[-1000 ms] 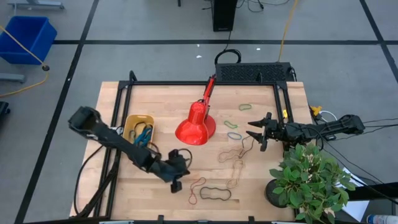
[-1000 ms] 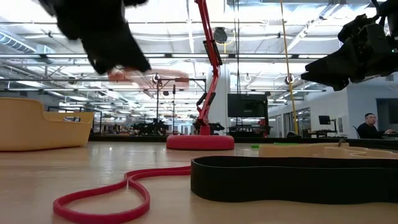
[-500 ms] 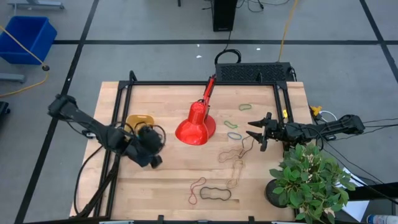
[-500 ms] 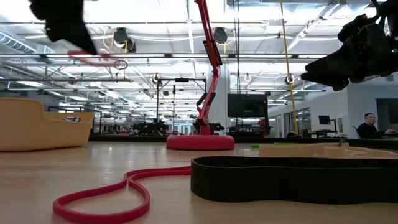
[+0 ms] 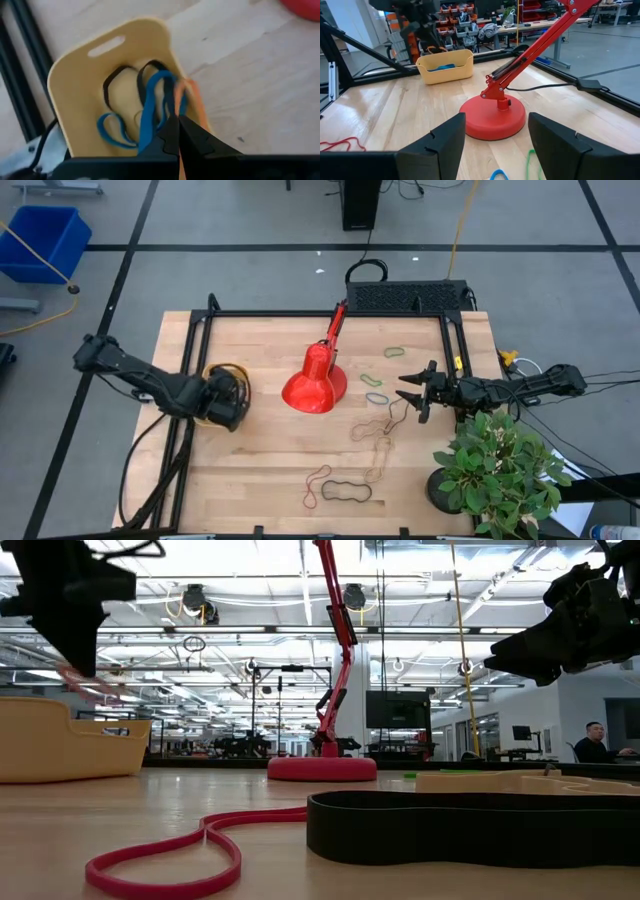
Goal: Pick and place rubber bands into bin
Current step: Put the orange rubber band into the yellow bin
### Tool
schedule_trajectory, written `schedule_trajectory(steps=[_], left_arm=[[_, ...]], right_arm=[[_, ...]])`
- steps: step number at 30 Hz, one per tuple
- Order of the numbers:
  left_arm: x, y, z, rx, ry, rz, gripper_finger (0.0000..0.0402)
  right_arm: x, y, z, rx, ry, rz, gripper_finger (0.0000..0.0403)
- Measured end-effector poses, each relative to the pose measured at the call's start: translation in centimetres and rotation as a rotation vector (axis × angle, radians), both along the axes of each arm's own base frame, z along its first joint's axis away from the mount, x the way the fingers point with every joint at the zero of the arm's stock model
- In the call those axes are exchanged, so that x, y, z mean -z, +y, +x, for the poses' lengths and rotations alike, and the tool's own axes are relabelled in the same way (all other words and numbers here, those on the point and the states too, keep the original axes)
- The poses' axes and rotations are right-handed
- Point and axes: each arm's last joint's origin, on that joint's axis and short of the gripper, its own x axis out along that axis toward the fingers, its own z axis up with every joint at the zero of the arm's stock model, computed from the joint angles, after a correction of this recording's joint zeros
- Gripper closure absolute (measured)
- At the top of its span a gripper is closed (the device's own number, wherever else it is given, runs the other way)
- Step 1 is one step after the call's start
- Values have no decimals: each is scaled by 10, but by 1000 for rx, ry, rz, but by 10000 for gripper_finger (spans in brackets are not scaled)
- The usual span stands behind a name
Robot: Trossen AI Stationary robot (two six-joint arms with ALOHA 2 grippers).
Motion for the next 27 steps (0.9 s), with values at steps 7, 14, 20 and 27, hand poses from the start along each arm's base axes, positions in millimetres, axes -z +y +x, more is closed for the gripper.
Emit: schedule_trajectory(steps=[7, 14, 20, 27], left_arm=[[30, 12, -9, -86, 110, -55, 400], [46, 21, -9, -139, 111, -91, 399], [46, 27, -8, -174, 110, -91, 379], [46, 28, -8, -183, 110, -91, 371]], right_arm=[[0, 0, 0, 3, -2, 0, 193], [0, 0, 0, 4, -3, 0, 193], [0, 0, 0, 7, -5, 1, 193], [-1, 0, 0, 7, -6, 1, 193]])
